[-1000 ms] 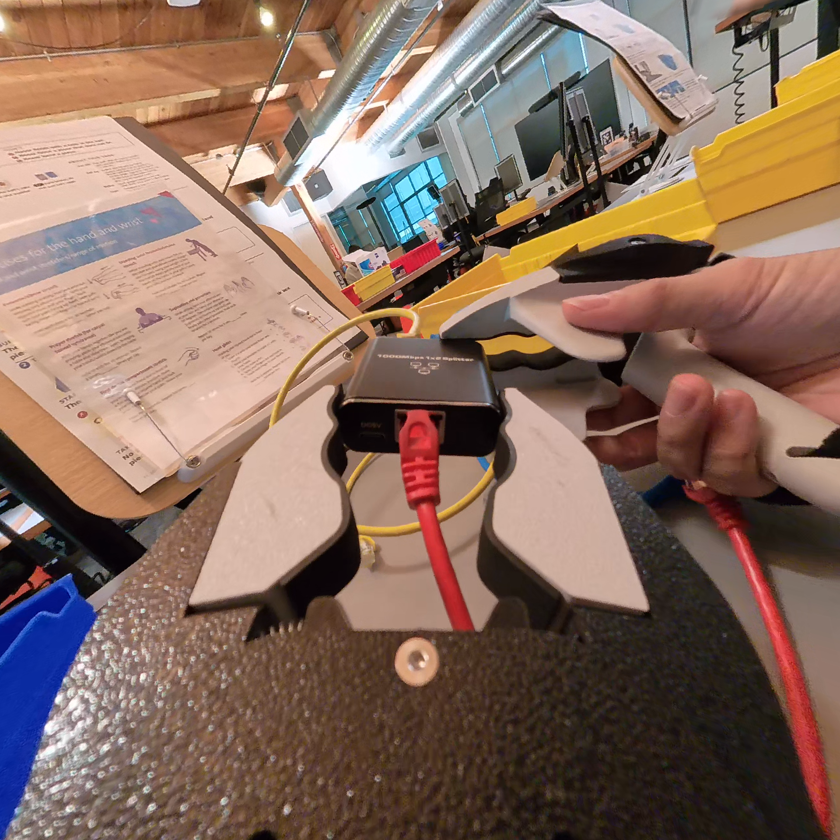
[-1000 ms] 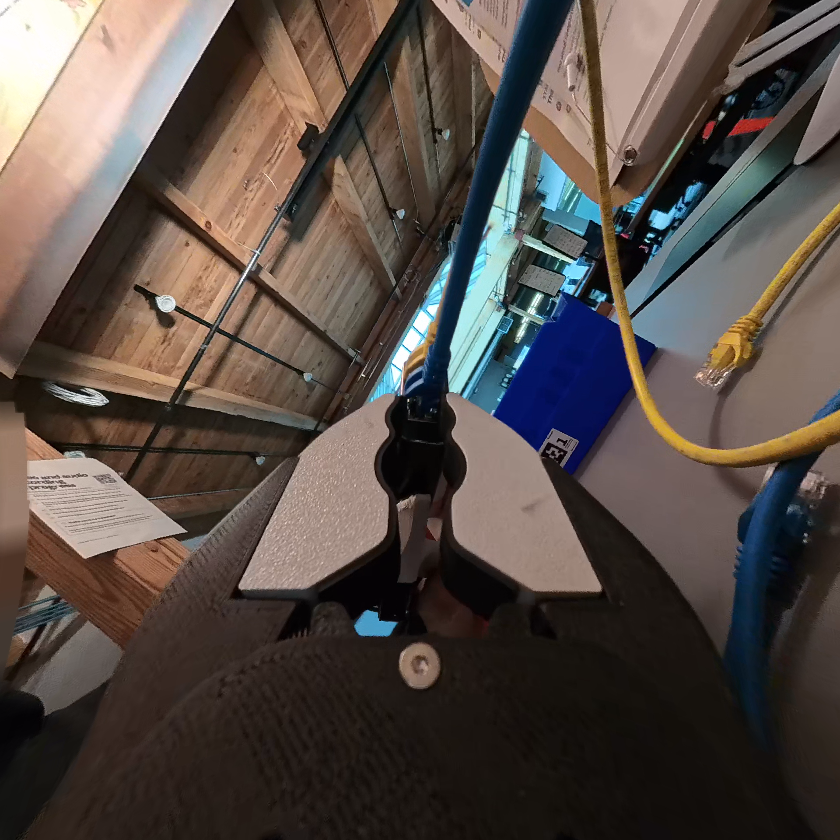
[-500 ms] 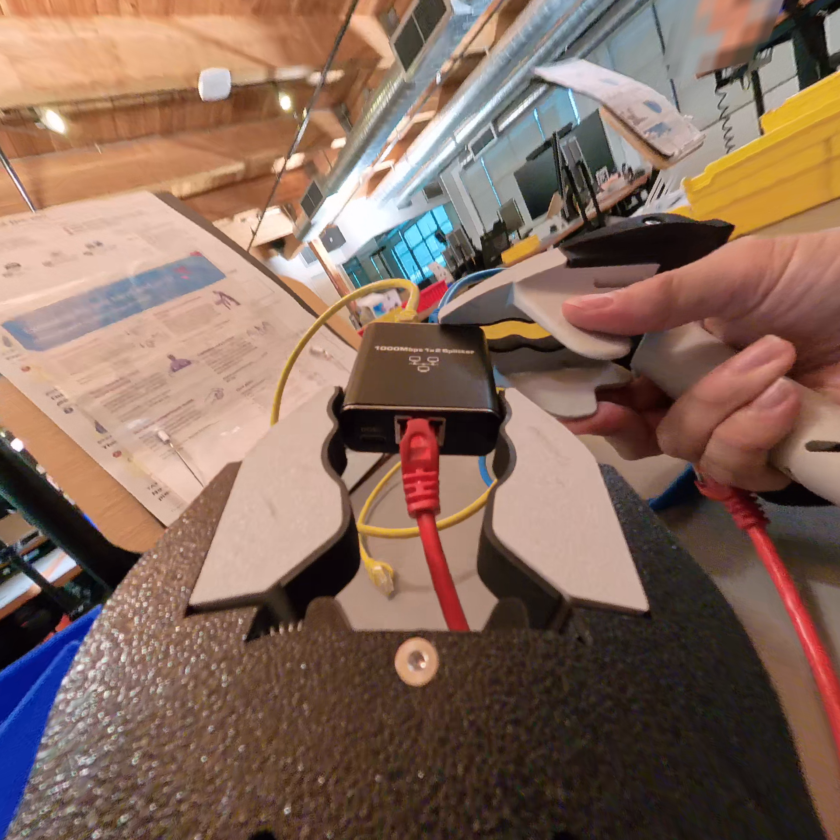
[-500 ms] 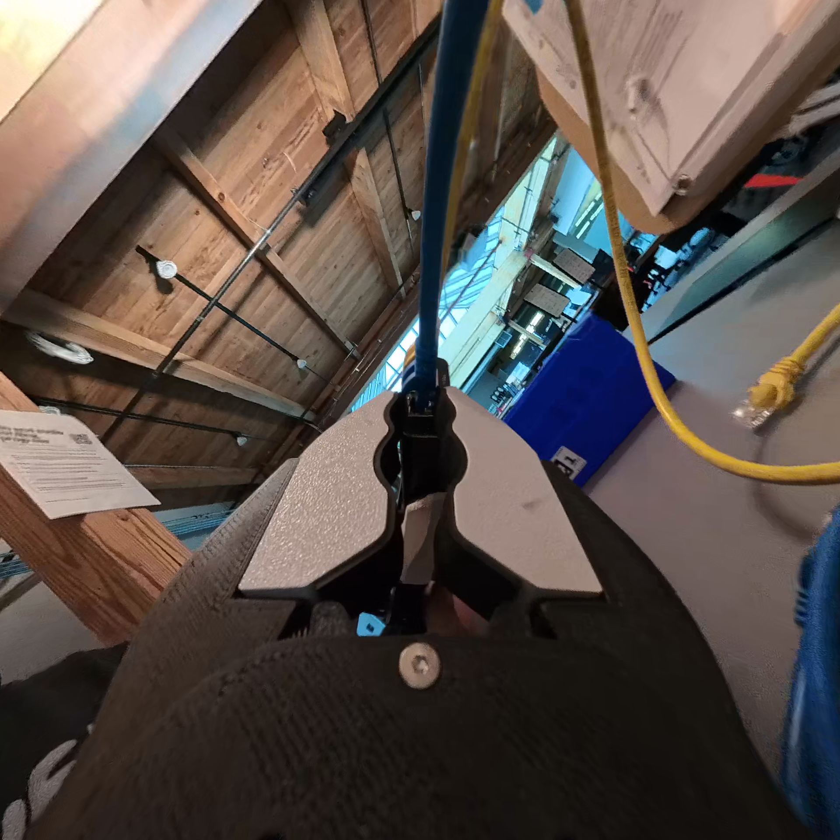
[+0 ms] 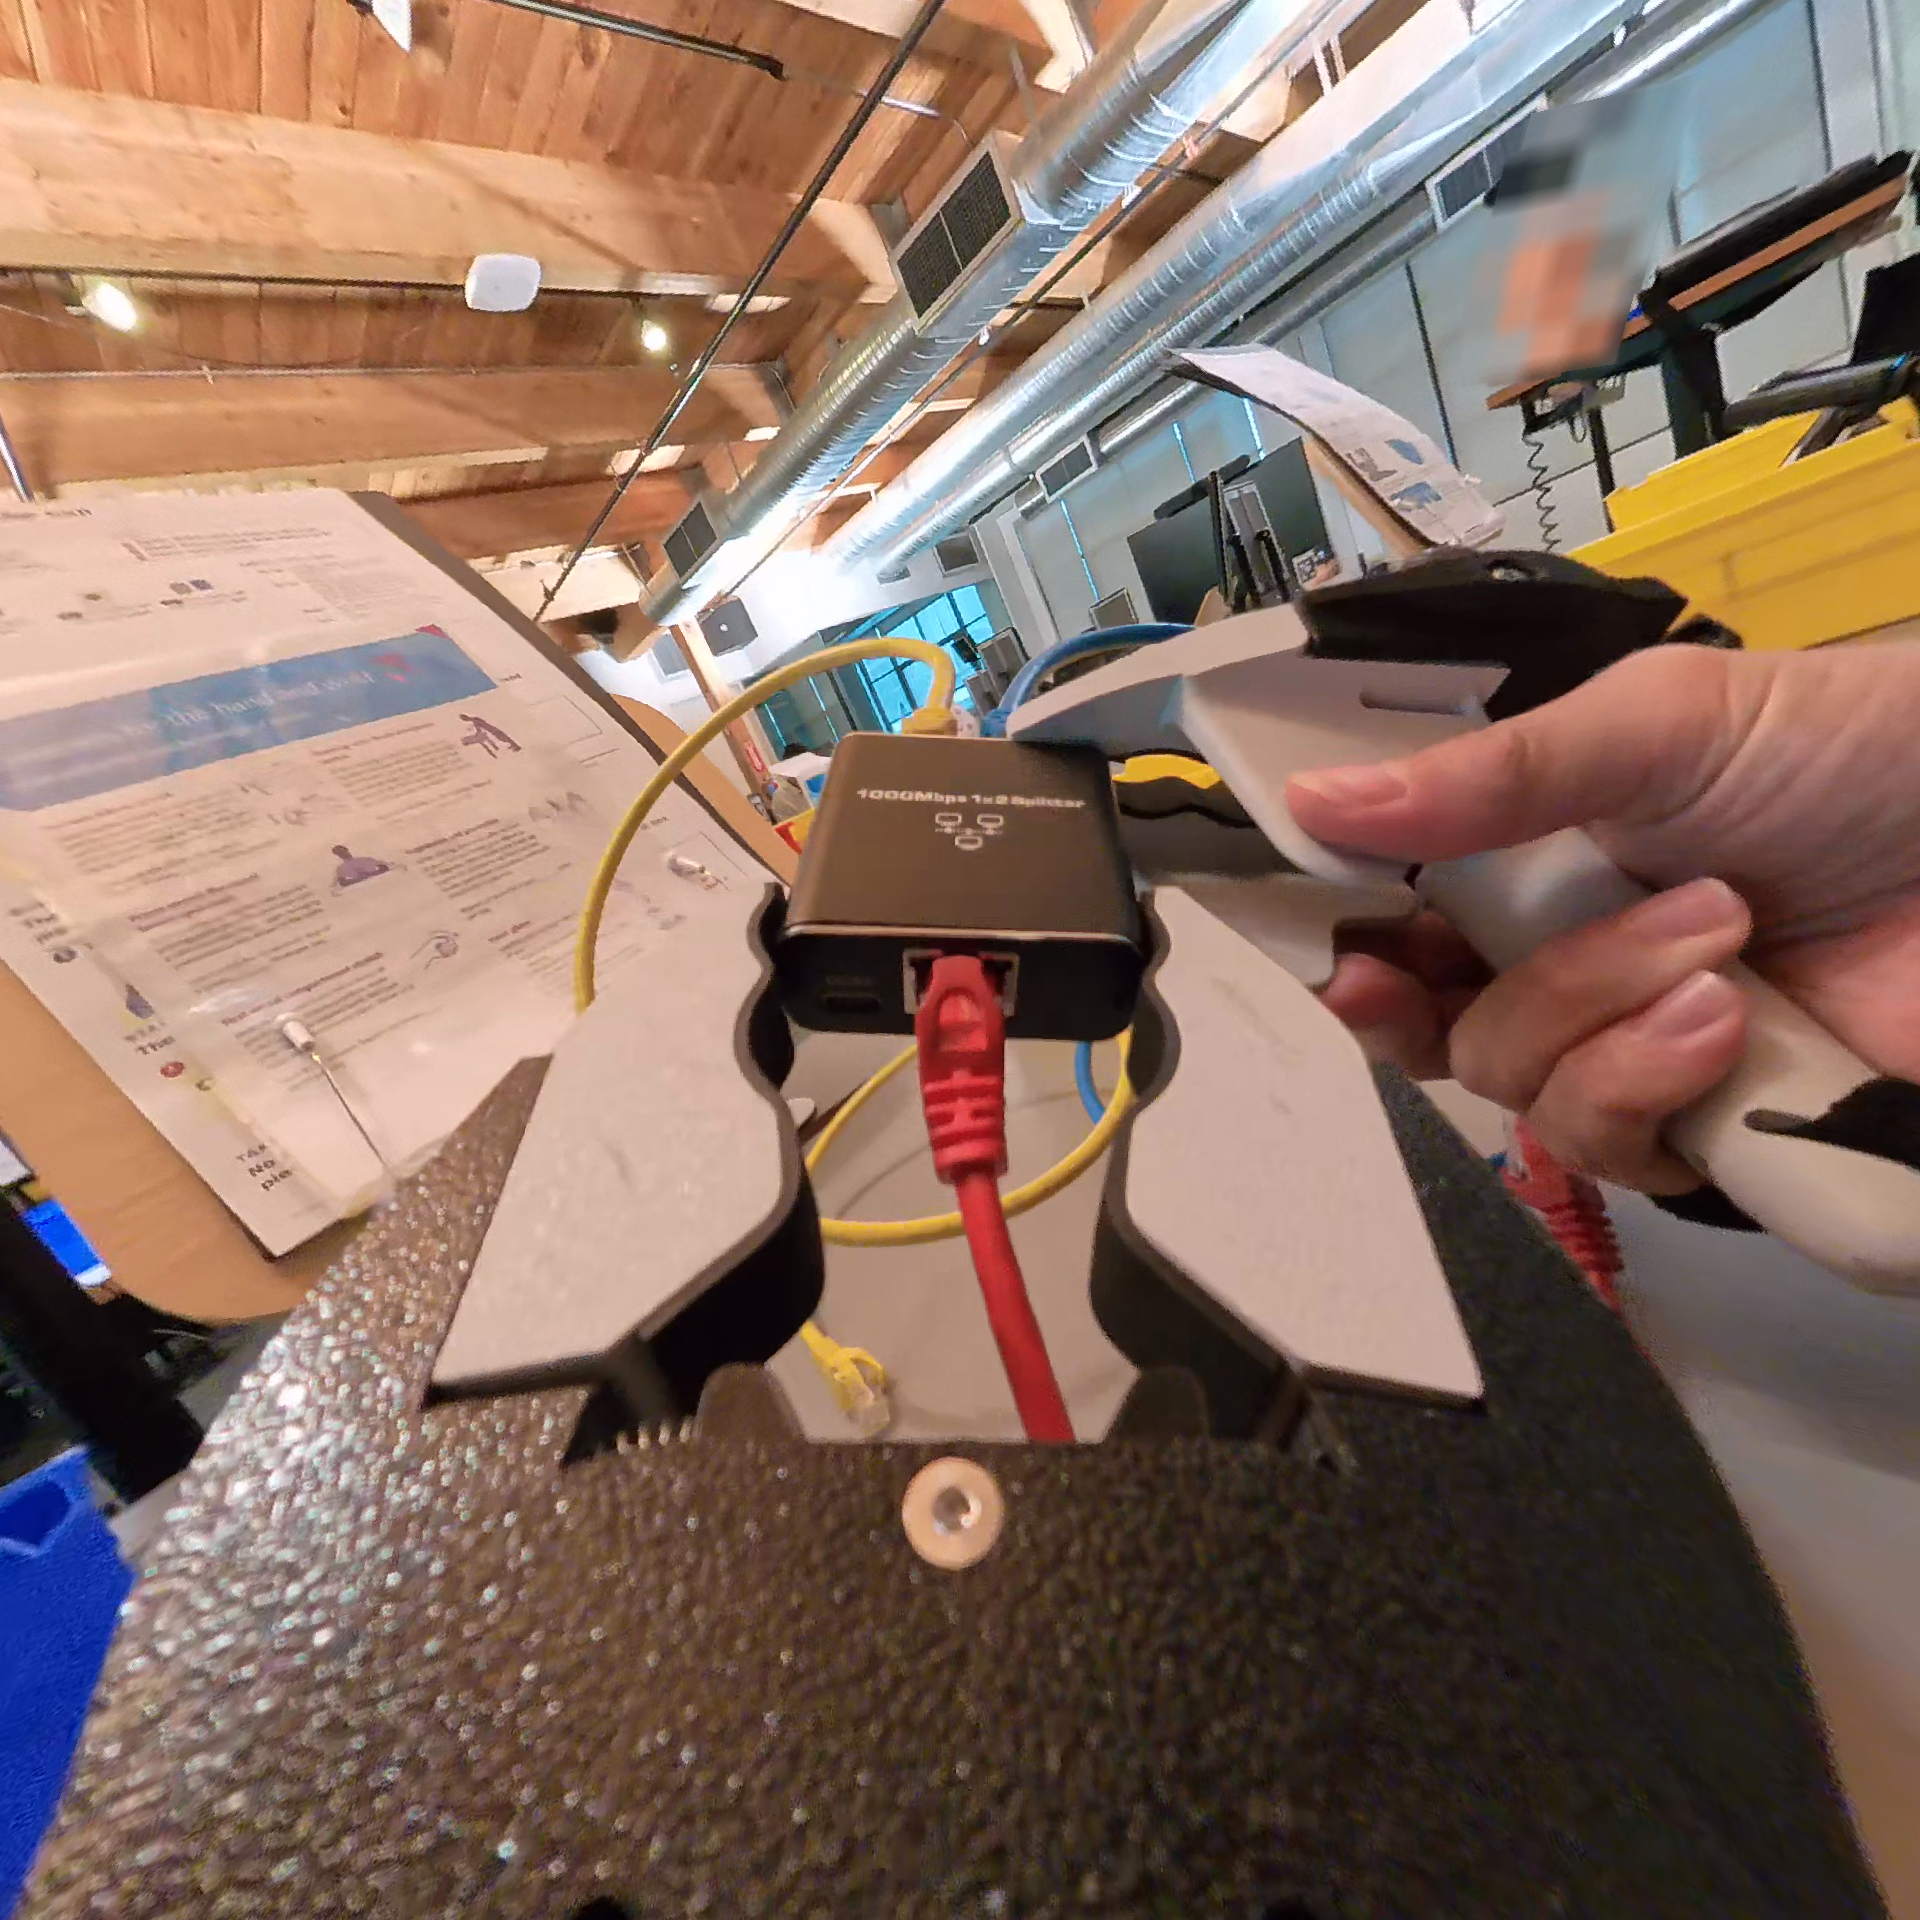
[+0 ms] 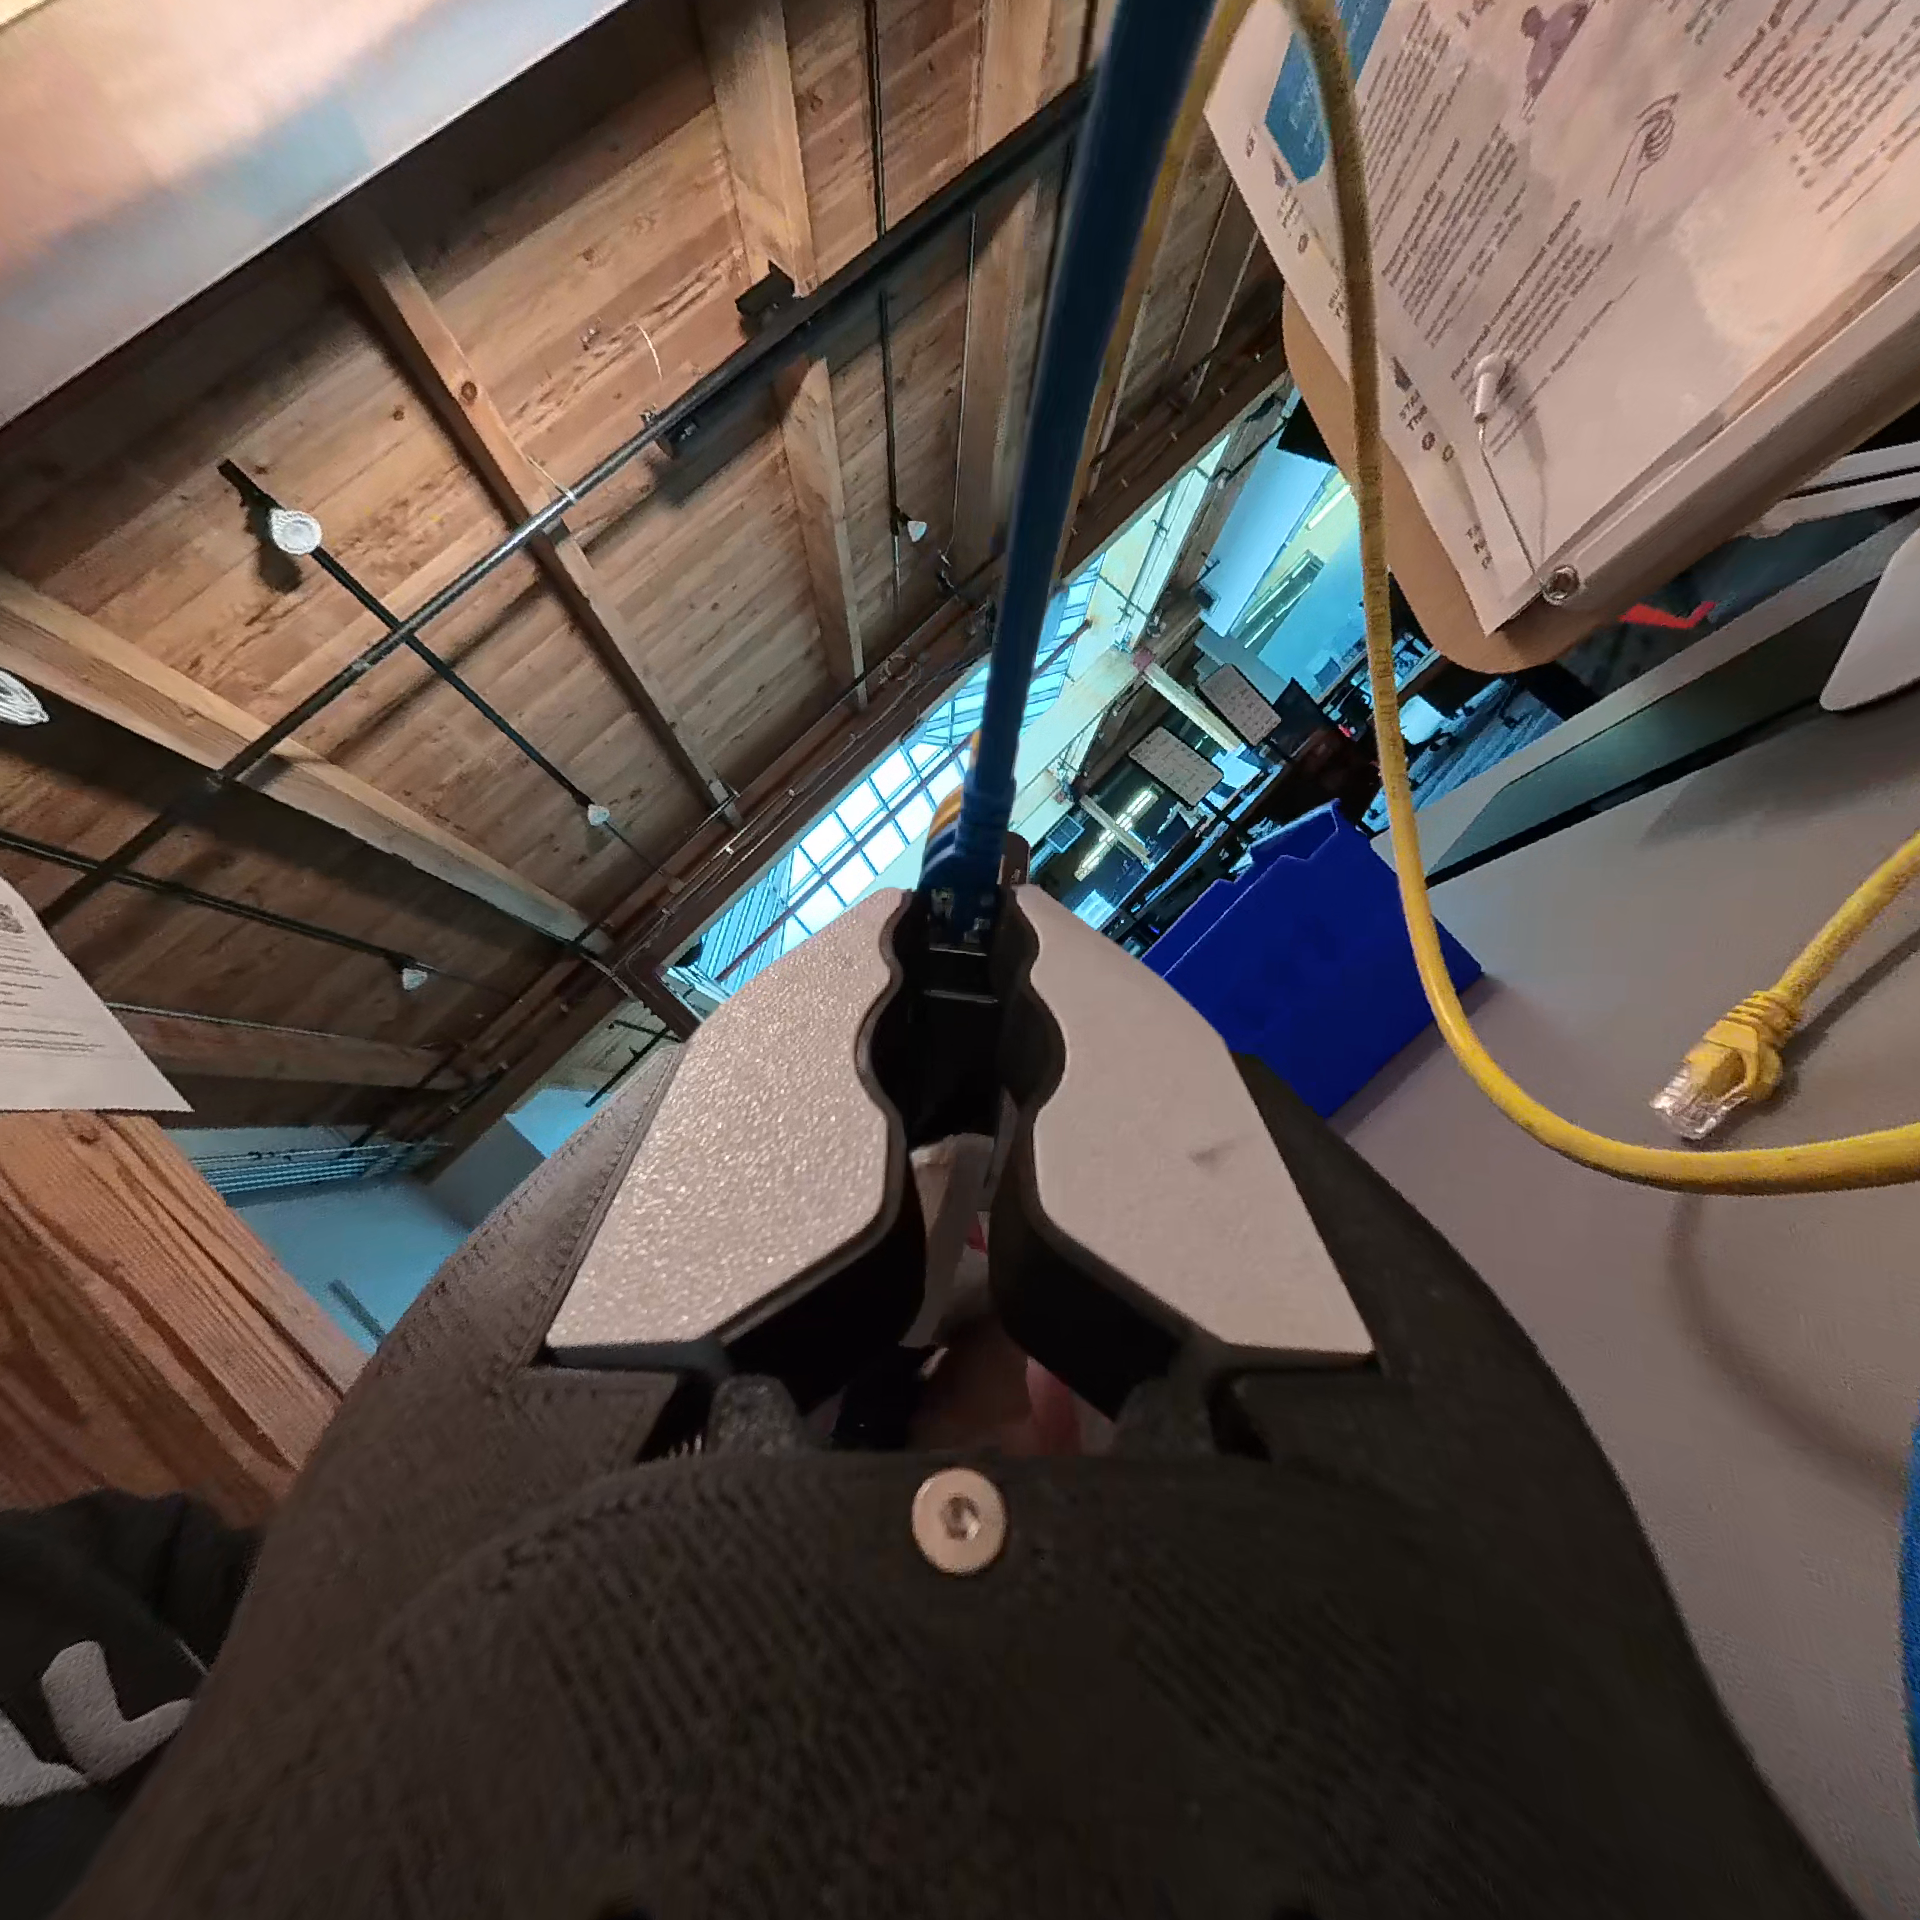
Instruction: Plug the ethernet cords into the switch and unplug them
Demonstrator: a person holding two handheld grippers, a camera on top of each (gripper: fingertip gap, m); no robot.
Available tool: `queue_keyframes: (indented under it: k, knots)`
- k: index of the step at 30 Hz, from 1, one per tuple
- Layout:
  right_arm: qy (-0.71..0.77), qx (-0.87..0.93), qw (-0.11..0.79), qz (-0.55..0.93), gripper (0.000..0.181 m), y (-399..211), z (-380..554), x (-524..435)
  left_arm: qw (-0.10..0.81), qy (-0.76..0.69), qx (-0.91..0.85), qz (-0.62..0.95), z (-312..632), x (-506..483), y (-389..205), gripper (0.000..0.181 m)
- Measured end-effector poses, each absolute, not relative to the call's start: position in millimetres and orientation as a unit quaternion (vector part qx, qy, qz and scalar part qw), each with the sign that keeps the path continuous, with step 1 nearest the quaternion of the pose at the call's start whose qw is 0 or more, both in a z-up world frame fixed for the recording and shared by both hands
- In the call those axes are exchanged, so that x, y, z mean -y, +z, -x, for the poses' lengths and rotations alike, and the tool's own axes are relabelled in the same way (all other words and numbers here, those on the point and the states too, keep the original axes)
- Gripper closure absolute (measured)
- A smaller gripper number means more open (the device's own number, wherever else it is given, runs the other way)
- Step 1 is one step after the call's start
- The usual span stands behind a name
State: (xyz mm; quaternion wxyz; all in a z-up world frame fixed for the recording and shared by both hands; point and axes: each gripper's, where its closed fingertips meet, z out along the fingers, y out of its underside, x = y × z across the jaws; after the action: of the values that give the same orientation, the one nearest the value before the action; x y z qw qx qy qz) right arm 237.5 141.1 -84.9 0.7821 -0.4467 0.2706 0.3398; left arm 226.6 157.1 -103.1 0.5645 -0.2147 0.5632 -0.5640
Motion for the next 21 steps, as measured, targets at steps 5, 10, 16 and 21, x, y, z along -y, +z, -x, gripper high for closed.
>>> queue_keyframes:
  k: [5,10,16,21]
  knots:
    - [0.333,-0.280,0.778,0.453,0.168,-89.9,-241.5,-142.0,0.544,-0.574,-0.567,0.230,-228.7,-157.2,-106.6,0.119]
    - [0.308,-0.260,0.780,0.478,0.168,-86.7,-239.3,-140.3,0.559,-0.560,-0.571,0.219,-227.5,-156.7,-104.0,0.119]
    - [0.247,-0.228,0.781,0.526,0.168,-78.9,-235.3,-147.0,0.513,-0.624,-0.538,0.239,-225.9,-161.4,-99.7,0.118]
    - [0.231,-0.215,0.785,0.534,0.169,-73.9,-235.6,-149.6,0.546,-0.591,-0.544,0.237,-225.4,-164.2,-95.0,0.119]
